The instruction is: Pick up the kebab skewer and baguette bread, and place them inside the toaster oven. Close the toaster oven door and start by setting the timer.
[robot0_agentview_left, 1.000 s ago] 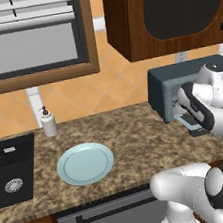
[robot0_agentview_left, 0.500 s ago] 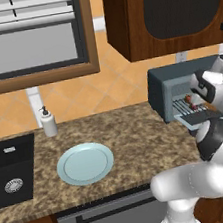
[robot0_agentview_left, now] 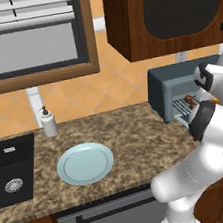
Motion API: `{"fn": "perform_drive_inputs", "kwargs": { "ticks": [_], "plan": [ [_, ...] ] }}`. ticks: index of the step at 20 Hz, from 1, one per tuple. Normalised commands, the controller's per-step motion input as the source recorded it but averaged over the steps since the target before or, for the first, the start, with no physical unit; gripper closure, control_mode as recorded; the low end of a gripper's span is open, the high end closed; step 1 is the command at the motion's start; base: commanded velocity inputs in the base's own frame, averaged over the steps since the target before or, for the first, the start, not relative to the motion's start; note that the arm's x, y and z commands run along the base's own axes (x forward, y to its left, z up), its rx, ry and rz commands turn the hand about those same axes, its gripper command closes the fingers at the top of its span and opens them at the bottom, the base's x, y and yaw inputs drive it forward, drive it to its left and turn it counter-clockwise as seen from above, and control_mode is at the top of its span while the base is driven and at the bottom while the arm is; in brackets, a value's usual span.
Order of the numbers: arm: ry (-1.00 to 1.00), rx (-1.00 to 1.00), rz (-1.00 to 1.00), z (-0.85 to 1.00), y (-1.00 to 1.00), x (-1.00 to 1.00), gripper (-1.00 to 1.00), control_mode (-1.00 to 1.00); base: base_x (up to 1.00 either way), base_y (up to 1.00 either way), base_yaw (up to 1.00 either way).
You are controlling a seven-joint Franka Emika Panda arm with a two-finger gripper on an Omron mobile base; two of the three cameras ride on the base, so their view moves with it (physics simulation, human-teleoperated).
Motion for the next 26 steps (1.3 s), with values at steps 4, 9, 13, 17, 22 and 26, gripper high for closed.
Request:
{"fn": "perform_drive_inputs", "kwargs": {
  "ticks": [4,9,13,17,22,26],
  "plan": [
    [0.0,0.0,0.0,-0.27,-0.05,0.0,1.0,-1.0,0.0,0.0,0.0],
    [-0.05,0.0,0.0,-0.21,-0.01,0.0,1.0,-1.0,0.0,0.0,0.0],
    [-0.12,0.0,0.0,-0.1,-0.03,0.07,1.0,-1.0,0.0,0.0,0.0],
    [-0.03,0.0,0.0,-0.04,-0.17,0.19,1.0,-1.0,0.0,0.0,0.0],
    [0.0,0.0,0.0,0.0,-0.21,0.39,1.0,-1.0,0.0,0.0,0.0],
    [0.0,0.0,0.0,-0.01,-0.09,0.25,1.0,-1.0,0.0,0.0,0.0]
  ]
}}
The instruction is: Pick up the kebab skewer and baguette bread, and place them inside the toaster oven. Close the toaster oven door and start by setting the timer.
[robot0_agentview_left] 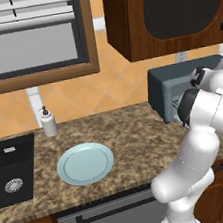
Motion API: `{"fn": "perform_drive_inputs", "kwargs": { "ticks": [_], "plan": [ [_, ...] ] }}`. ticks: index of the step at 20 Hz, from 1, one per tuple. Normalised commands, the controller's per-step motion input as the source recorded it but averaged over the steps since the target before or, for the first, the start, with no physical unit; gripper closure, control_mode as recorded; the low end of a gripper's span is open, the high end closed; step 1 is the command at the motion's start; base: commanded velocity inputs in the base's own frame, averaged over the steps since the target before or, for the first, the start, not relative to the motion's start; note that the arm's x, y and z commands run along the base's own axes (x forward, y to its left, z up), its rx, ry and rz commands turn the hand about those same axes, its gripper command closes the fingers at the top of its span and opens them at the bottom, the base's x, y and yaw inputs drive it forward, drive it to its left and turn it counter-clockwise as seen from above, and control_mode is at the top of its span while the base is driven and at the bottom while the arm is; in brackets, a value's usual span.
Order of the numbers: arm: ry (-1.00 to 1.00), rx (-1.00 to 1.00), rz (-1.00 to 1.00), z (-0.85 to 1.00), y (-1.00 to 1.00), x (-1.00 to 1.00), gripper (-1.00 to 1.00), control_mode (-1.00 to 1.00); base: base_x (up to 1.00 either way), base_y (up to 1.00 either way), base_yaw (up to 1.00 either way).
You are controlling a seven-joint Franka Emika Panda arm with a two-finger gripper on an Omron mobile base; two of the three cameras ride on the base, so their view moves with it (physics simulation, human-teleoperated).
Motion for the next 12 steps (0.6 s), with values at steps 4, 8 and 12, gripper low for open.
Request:
{"fn": "perform_drive_inputs", "kwargs": {
  "ticks": [4,8,12],
  "plan": [
    [0.0,0.0,0.0,0.0,-0.14,0.24,1.0,-1.0,0.0,0.0,0.0],
    [0.0,0.0,0.0,-0.09,-0.13,0.11,1.0,-1.0,0.0,0.0,0.0],
    [0.0,0.0,0.0,-0.23,-0.01,0.0,1.0,-1.0,0.0,0.0,0.0]
  ]
}}
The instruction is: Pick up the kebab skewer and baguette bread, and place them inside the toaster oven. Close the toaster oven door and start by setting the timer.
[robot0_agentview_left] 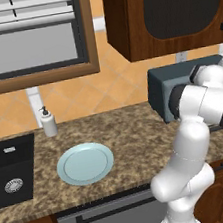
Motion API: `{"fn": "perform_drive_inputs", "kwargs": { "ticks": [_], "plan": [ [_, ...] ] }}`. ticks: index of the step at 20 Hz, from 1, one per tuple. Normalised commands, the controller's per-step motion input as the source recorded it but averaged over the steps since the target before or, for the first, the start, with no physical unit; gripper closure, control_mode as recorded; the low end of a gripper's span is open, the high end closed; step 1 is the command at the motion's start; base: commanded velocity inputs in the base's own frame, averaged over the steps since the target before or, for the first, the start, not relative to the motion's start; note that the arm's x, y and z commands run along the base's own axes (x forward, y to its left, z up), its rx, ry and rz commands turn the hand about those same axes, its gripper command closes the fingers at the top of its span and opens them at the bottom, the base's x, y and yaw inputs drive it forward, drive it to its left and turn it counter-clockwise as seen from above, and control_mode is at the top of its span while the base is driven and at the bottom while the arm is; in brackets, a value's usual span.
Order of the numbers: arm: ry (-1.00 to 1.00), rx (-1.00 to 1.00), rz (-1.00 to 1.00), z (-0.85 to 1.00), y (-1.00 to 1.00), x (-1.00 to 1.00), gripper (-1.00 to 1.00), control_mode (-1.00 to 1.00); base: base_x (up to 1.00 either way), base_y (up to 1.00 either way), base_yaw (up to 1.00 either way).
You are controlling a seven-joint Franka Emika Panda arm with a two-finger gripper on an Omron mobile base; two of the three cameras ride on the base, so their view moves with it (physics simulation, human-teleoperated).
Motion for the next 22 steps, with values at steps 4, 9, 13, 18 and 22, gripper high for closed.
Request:
{"fn": "perform_drive_inputs", "kwargs": {
  "ticks": [4,9,13,18,22],
  "plan": [
    [0.0,0.0,0.0,-0.19,-0.01,0.0,1.0,-1.0,0.0,0.0,0.0],
    [0.0,0.0,0.0,-0.26,-0.09,0.0,1.0,-1.0,0.0,0.0,0.0],
    [0.0,0.0,0.0,-0.33,-0.03,-0.08,1.0,-1.0,0.0,0.0,0.0],
    [0.0,0.0,0.0,-0.13,0.0,-0.07,-1.0,-1.0,0.0,0.0,0.0],
    [-0.04,-0.01,0.0,0.0,-0.01,-0.11,-1.0,-1.0,0.0,0.0,0.0]
  ]
}}
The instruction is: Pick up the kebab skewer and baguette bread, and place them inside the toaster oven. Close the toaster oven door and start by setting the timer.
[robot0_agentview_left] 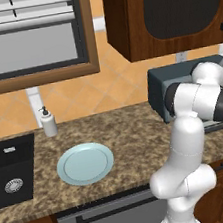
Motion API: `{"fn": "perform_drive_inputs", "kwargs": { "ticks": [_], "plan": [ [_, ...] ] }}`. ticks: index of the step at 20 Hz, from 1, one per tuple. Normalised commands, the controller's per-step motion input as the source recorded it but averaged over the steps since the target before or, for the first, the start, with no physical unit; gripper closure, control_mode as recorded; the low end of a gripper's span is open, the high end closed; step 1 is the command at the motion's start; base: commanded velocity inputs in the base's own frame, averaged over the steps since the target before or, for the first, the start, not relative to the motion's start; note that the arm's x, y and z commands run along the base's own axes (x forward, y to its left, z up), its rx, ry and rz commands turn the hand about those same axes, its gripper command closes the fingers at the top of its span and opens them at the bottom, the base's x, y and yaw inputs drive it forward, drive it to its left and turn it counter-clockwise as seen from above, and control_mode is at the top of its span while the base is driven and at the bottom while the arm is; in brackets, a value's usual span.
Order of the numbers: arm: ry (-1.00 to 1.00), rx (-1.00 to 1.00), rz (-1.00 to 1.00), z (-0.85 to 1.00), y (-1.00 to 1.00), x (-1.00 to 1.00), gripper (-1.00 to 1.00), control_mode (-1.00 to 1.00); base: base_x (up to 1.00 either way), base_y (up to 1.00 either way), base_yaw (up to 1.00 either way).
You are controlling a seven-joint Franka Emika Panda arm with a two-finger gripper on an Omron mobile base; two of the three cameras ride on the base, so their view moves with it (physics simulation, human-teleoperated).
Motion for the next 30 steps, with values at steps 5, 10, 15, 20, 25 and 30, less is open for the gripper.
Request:
{"fn": "perform_drive_inputs", "kwargs": {
  "ticks": [5,10,15,20,25,30],
  "plan": [
    [-0.08,-0.02,0.0,0.04,0.0,-0.15,-1.0,-1.0,0.0,0.0,0.0],
    [-0.08,0.0,0.0,0.35,0.0,-0.1,-1.0,-1.0,0.0,0.0,0.0],
    [-0.04,0.0,-0.01,0.36,0.0,-0.42,-1.0,-1.0,0.0,0.0,0.0],
    [0.04,0.0,-0.15,0.08,0.26,-0.67,-1.0,-1.0,0.0,0.0,0.0],
    [0.03,-0.01,-0.26,0.01,0.22,-0.3,-1.0,-1.0,0.0,0.0,0.0],
    [0.01,-0.06,-0.29,-0.17,0.29,-0.03,-1.0,-1.0,0.0,0.0,0.0]
  ]
}}
